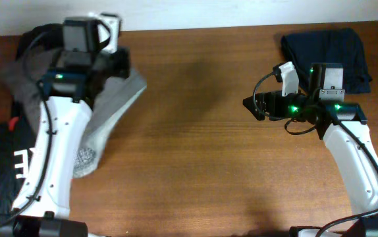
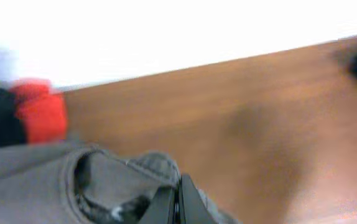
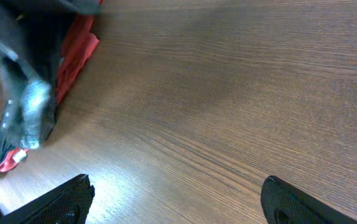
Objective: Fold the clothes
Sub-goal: 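Lift the grey shorts with the left gripper and swing them rightward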
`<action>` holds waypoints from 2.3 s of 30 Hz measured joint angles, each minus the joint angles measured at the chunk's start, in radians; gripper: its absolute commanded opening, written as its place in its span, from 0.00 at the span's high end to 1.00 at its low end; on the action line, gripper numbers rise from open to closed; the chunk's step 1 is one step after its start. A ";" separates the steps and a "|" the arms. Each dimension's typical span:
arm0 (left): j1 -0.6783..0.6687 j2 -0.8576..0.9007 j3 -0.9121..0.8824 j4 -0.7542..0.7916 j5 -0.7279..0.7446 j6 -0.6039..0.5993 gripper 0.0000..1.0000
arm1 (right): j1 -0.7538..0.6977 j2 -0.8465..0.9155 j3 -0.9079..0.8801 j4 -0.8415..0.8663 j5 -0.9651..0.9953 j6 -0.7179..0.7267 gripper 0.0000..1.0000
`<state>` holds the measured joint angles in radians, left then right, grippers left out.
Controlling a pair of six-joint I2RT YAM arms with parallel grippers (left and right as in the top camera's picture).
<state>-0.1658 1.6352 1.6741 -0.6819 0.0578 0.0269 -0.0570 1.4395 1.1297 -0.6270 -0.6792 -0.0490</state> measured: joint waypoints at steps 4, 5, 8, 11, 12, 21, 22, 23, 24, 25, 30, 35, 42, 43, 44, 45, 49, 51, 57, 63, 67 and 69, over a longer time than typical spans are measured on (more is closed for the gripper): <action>-0.087 0.000 0.005 0.219 0.003 -0.005 0.99 | -0.006 0.000 0.000 0.006 -0.004 0.024 0.10; -0.108 0.000 0.005 0.262 0.005 -0.006 0.99 | -0.010 0.000 0.000 0.007 -0.005 0.033 0.09; -0.172 0.000 0.007 0.414 0.010 -0.012 0.99 | -0.030 0.000 0.000 0.011 -0.014 0.060 0.09; -0.226 0.000 0.007 0.546 0.014 -0.023 0.99 | -0.042 0.000 0.000 0.013 -0.027 0.072 0.08; -0.246 0.000 0.008 0.595 0.015 -0.024 0.99 | -0.043 0.000 0.000 0.013 -0.030 0.072 0.08; -0.312 0.000 0.081 0.647 0.021 -0.031 0.99 | -0.042 0.000 0.000 0.015 -0.050 -0.129 0.03; -0.315 0.000 0.093 0.642 0.021 -0.031 0.99 | -0.042 0.000 0.000 0.015 -0.049 -0.153 0.02; -0.320 0.000 0.110 0.631 0.021 -0.031 0.99 | -0.039 0.000 0.000 0.015 -0.049 -0.183 0.01; -0.324 0.000 0.128 0.618 0.021 -0.031 0.99 | -0.038 0.000 0.000 0.016 -0.048 -0.209 0.01; -0.329 0.000 0.145 0.603 0.021 -0.031 0.99 | -0.034 0.000 0.000 0.021 -0.046 -0.235 0.01; -0.354 0.000 0.205 0.557 0.022 -0.031 0.99 | 0.011 0.003 0.000 0.053 0.018 -0.298 0.04; -0.357 -0.001 0.211 0.550 0.021 -0.031 0.99 | 0.052 0.031 0.000 0.058 0.077 -0.321 0.41; -0.357 -0.006 0.221 0.551 0.021 -0.031 0.99 | 0.054 0.041 0.000 0.035 0.097 -0.315 0.85; -0.357 -0.006 0.229 0.550 0.020 -0.031 0.99 | 0.054 0.041 0.000 0.033 0.100 -0.314 0.81; -0.357 -0.006 0.241 0.546 0.017 -0.031 0.99 | 0.054 0.041 0.000 0.032 0.100 -0.308 0.74; -0.357 -0.006 0.253 0.537 0.016 -0.031 0.99 | 0.055 0.041 0.000 0.032 0.100 -0.304 0.67; -0.357 -0.014 0.319 0.488 0.013 -0.031 0.99 | 0.063 0.041 0.000 0.032 0.100 -0.290 0.46; -0.357 -0.021 0.338 0.467 0.013 -0.031 0.99 | 0.070 0.041 0.000 0.037 0.100 -0.291 0.58; -0.357 -0.037 0.355 0.449 -0.002 -0.031 0.99 | 0.078 0.041 0.000 0.058 0.099 -0.265 0.97; -0.346 -0.069 0.355 0.375 -0.099 -0.031 0.99 | 0.020 0.006 0.035 0.027 0.095 -0.186 0.96; -0.294 -0.116 0.361 0.266 -0.154 -0.032 0.99 | -0.064 -0.091 0.163 -0.120 0.099 -0.153 0.96; -0.255 -0.150 0.365 0.190 -0.174 -0.031 0.99 | -0.117 -0.168 0.289 -0.231 0.118 -0.142 0.96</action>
<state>-0.4210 1.4849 2.0396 -0.4915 -0.1162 -0.0044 -0.1738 1.2716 1.4185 -0.8581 -0.5610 -0.1909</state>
